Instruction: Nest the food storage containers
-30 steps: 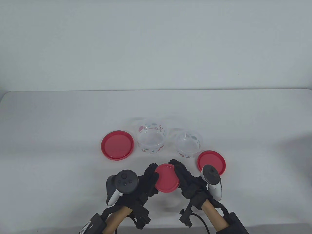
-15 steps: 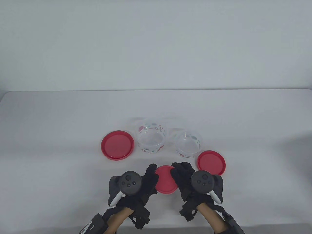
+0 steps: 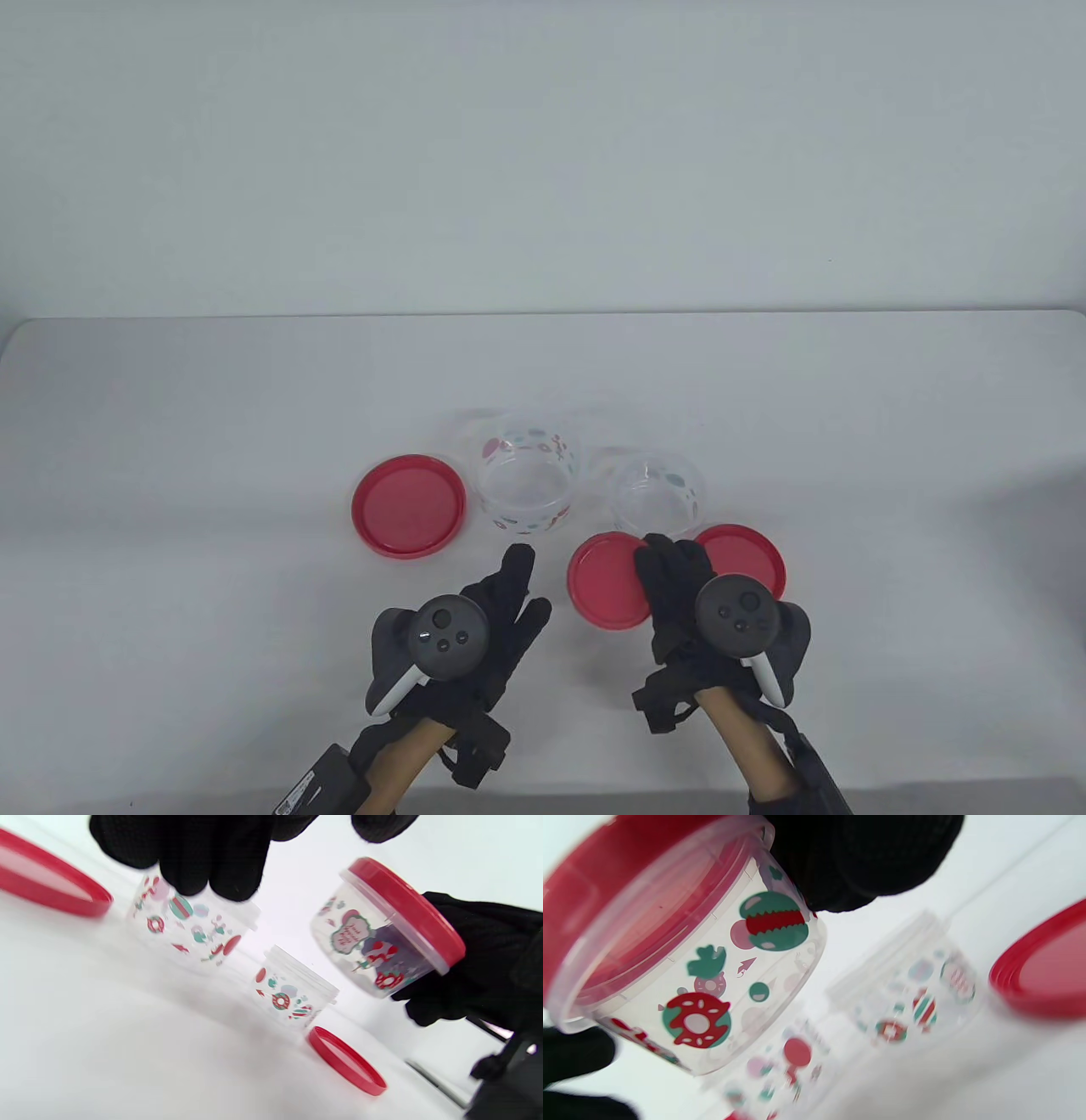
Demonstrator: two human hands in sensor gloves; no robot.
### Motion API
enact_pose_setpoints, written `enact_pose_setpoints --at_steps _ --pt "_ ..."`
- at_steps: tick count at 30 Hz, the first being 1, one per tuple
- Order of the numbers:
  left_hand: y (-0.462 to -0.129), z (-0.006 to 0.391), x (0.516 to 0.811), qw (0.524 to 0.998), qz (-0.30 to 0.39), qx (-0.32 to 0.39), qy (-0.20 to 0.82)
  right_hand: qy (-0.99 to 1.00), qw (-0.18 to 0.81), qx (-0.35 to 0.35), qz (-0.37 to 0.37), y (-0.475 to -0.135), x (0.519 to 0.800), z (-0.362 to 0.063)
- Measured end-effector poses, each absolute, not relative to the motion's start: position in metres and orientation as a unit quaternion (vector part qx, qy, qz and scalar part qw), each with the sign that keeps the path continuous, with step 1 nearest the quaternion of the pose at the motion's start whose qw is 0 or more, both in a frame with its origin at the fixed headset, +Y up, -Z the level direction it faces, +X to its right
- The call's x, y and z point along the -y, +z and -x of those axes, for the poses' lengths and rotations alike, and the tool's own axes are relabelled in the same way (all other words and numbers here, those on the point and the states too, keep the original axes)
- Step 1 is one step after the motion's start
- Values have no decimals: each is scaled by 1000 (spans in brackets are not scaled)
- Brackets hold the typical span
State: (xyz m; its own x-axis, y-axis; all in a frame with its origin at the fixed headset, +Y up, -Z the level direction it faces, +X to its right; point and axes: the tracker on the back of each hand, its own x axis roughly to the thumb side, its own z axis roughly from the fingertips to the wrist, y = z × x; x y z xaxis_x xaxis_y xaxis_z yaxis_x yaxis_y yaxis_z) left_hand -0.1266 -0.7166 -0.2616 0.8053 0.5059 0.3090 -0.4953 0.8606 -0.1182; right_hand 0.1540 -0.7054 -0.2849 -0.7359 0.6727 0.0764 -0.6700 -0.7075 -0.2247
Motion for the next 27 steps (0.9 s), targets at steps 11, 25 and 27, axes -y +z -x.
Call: enact_pose_setpoints --at_steps 11,25,27 --pt "-268 154 703 955 -9 142 261 924 327 132 145 -352 699 -195" --pt "-269 160 701 950 -6 135 281 962 198 79 170 -387 712 -181" --pt "-269 160 701 950 -5 134 282 964 191 61 173 -388 715 -179"
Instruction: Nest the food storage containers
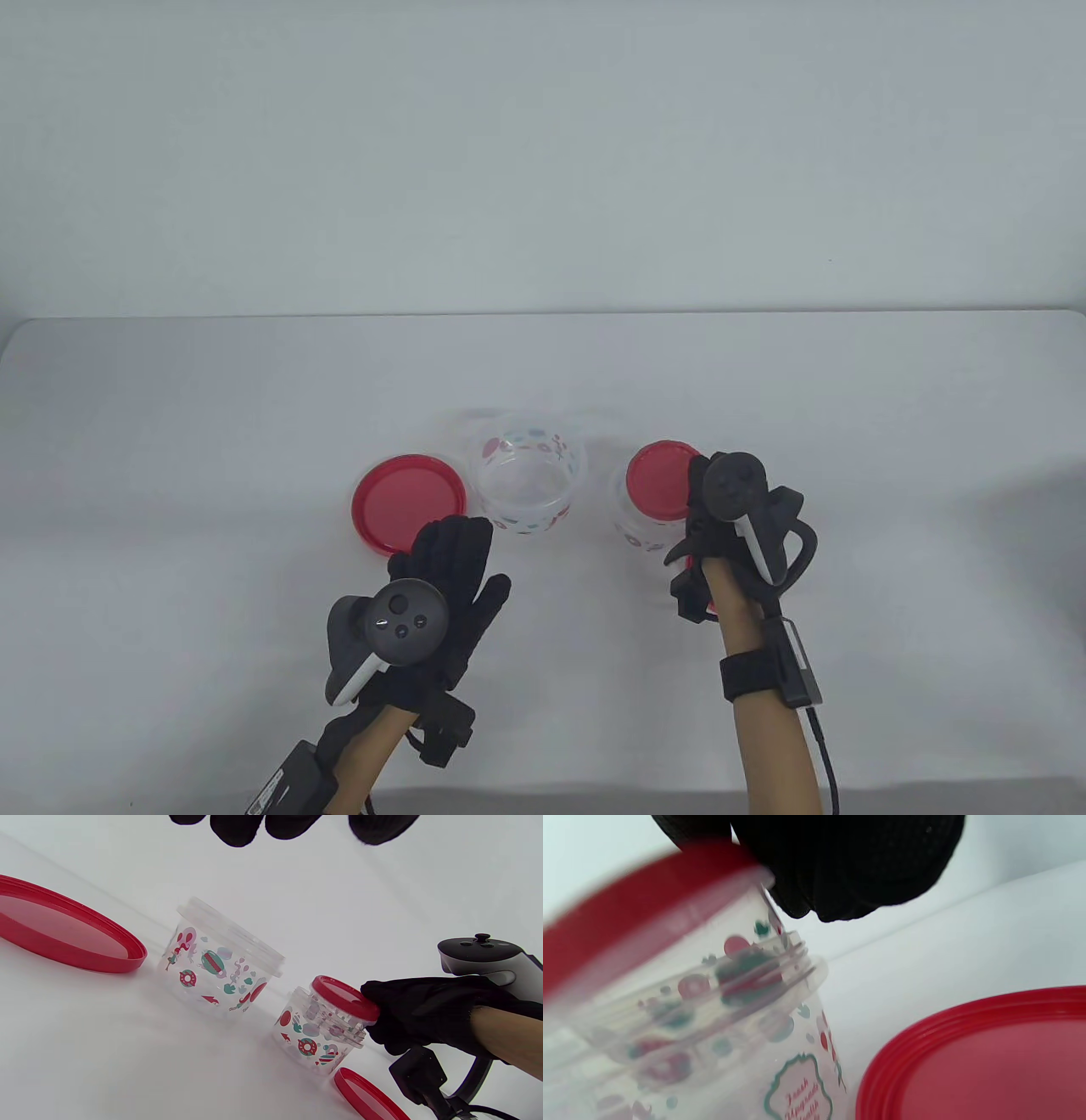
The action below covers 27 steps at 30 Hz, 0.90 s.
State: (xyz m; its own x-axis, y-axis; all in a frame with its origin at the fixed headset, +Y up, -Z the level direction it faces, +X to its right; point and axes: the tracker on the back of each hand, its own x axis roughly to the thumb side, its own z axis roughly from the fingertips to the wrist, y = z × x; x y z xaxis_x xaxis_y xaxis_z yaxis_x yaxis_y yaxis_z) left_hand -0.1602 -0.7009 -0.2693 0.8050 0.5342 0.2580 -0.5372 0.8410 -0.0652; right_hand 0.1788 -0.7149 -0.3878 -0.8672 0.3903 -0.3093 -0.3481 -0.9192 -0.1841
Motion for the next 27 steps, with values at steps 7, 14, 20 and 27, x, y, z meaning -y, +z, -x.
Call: enact_pose_setpoints --at_steps 7,14,20,27 --pt "-269 160 700 949 -3 135 285 966 186 30 179 -389 717 -179" --pt "-270 161 701 948 -2 132 289 964 185 -33 190 -394 731 -182" --pt "-270 162 701 947 3 129 293 939 260 -79 210 -396 752 -185" --pt "-271 163 701 946 7 128 298 914 332 -73 220 -395 760 -187"
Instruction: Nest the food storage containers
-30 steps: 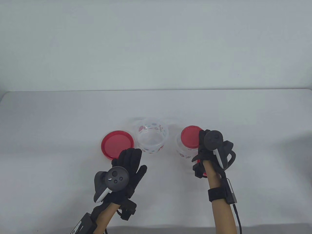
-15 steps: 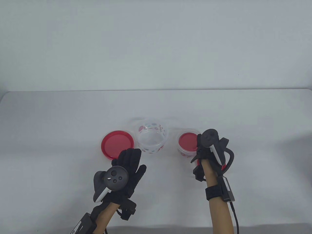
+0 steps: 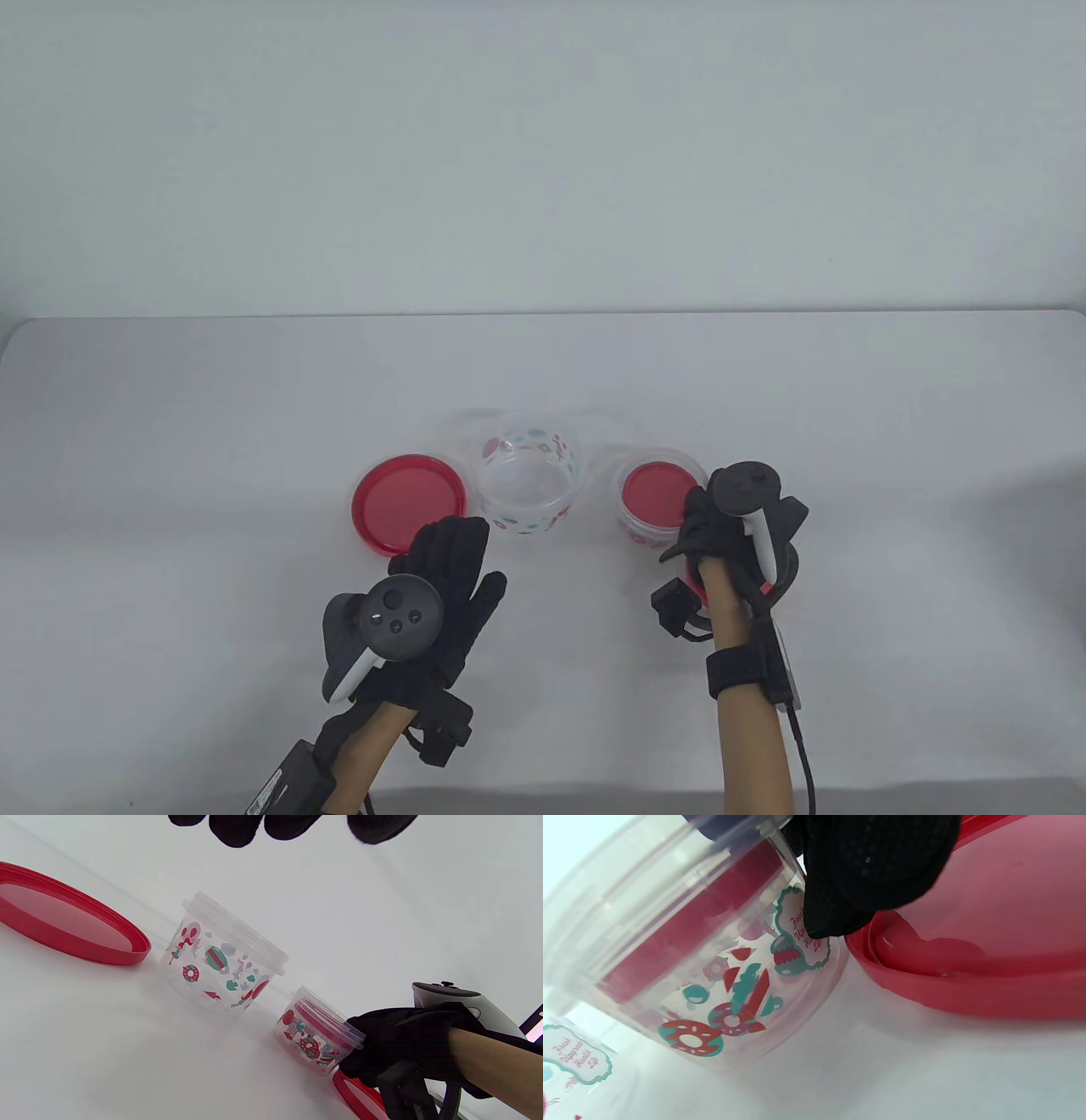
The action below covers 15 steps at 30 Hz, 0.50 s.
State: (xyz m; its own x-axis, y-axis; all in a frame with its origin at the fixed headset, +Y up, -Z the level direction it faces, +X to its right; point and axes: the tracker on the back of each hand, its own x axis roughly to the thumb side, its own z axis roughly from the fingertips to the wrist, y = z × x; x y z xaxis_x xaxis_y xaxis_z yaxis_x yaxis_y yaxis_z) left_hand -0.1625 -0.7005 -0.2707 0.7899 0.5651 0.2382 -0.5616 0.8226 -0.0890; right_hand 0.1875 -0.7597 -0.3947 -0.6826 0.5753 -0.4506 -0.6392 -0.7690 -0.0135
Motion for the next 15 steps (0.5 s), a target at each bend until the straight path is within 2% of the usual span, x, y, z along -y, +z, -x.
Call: enact_pose_setpoints --at_steps 7,15 --pt "-275 168 706 937 23 117 329 906 362 -2 218 -389 758 -189" --pt "-281 179 714 909 50 101 401 912 383 26 148 -366 720 -180"
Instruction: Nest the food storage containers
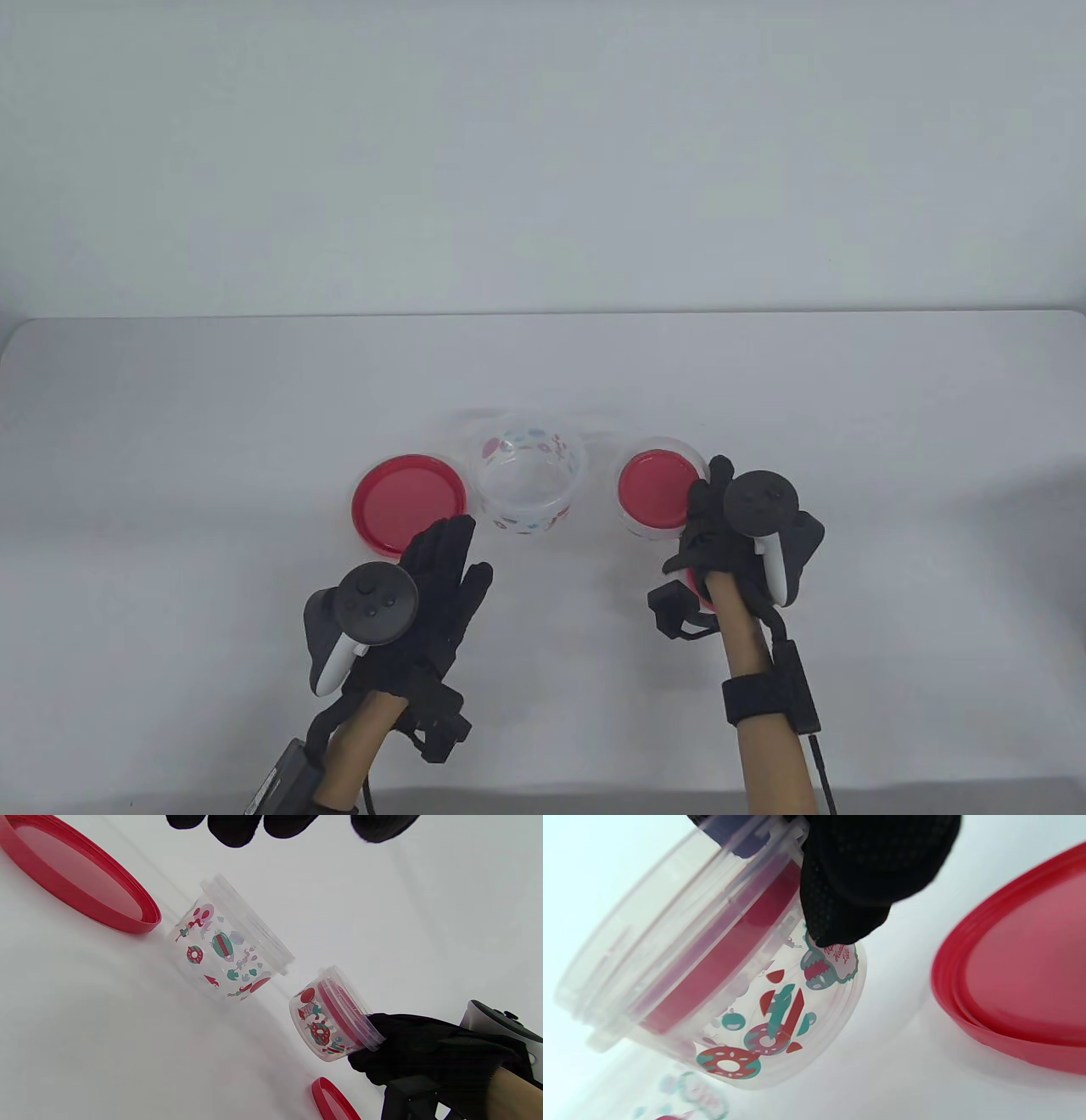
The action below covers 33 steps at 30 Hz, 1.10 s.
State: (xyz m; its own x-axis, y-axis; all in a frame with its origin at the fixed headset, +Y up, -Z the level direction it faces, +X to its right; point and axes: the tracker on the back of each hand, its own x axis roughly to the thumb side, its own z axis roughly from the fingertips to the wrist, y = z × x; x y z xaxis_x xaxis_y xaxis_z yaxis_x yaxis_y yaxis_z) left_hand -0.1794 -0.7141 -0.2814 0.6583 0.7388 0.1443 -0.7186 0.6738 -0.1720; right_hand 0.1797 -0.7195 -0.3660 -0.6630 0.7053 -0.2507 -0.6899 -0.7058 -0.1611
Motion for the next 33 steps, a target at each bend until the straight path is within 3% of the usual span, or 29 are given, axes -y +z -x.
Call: enact_pose_setpoints --at_steps 8,22,27,33 --pt "-284 188 721 864 66 112 486 906 419 15 59 -335 697 -151" --pt "-286 179 746 686 192 121 691 873 482 -46 -55 -304 707 -101" --pt "-284 171 753 664 234 122 699 864 491 -79 -80 -300 721 -91" --pt "-283 165 763 680 294 109 663 881 457 -75 -98 -293 726 -83"
